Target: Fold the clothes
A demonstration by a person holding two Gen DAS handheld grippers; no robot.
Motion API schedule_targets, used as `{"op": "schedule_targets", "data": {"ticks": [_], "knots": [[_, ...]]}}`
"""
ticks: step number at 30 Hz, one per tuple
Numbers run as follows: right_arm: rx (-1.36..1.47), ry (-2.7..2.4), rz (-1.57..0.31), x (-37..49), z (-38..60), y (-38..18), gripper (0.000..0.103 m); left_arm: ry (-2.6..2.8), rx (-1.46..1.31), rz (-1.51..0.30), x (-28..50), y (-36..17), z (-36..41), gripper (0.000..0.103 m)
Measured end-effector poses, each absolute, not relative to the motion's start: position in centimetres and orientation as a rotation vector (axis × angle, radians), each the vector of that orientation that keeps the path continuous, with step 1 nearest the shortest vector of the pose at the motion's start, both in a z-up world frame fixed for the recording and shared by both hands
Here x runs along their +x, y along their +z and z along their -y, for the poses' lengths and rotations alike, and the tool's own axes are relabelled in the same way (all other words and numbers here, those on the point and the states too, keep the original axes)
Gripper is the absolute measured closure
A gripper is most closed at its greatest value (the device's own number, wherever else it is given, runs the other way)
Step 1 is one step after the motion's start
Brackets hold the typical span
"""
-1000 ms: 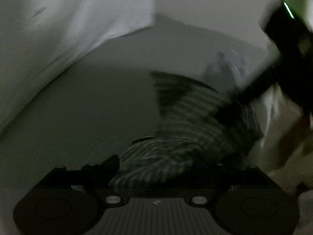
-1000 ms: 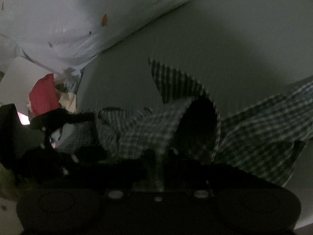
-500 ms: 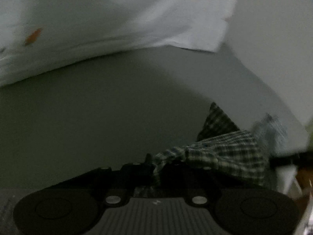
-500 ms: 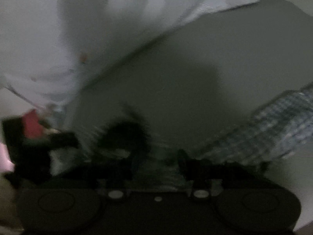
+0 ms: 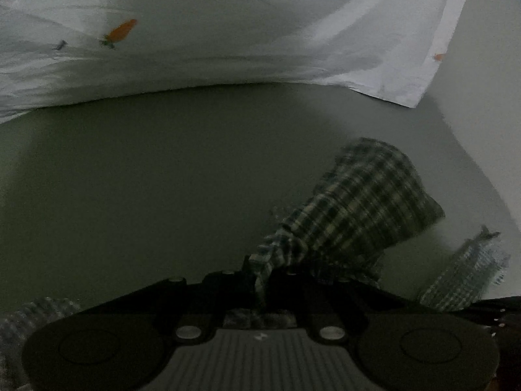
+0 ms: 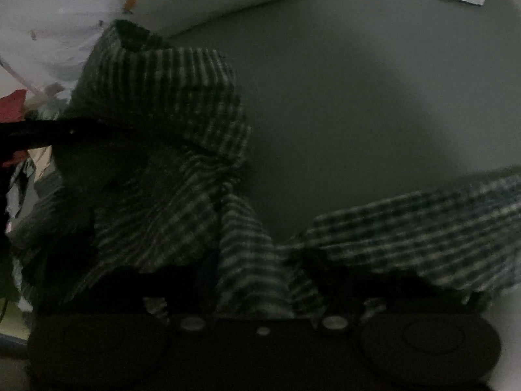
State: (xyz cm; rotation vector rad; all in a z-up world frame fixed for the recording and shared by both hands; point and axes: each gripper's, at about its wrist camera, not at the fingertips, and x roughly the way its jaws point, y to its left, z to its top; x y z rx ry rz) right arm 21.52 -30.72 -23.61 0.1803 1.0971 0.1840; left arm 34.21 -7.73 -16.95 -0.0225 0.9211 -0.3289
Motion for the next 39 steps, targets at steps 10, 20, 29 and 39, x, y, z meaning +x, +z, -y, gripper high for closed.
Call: {"op": "schedule_targets", "data": {"ticks": [10,20,29,39], "knots": [[0.116,0.135,-0.669,25.4,31.9,-10.9,0.100,-0.237,0.007,-0.648,36.2,-7.6,6.2,0.098],[-0.120,-0.032,-0.378,43.8,28.0,-4.3,0.099,-0.186,0.125,-0.298,51.3,1.2,7.6,0.096],[0.028,-0.108,-0.600,51.4,28.1,-11.7,0.045,-0.131,-0.167,-0.711,61.5,-11.5,2.0,0.053],[0.195,-0.234,-1.097,31.7,31.3,-22.6,0.043,-0.329,-0.094,-0.961,41.8,-18.2,3.7,0.044]]}}
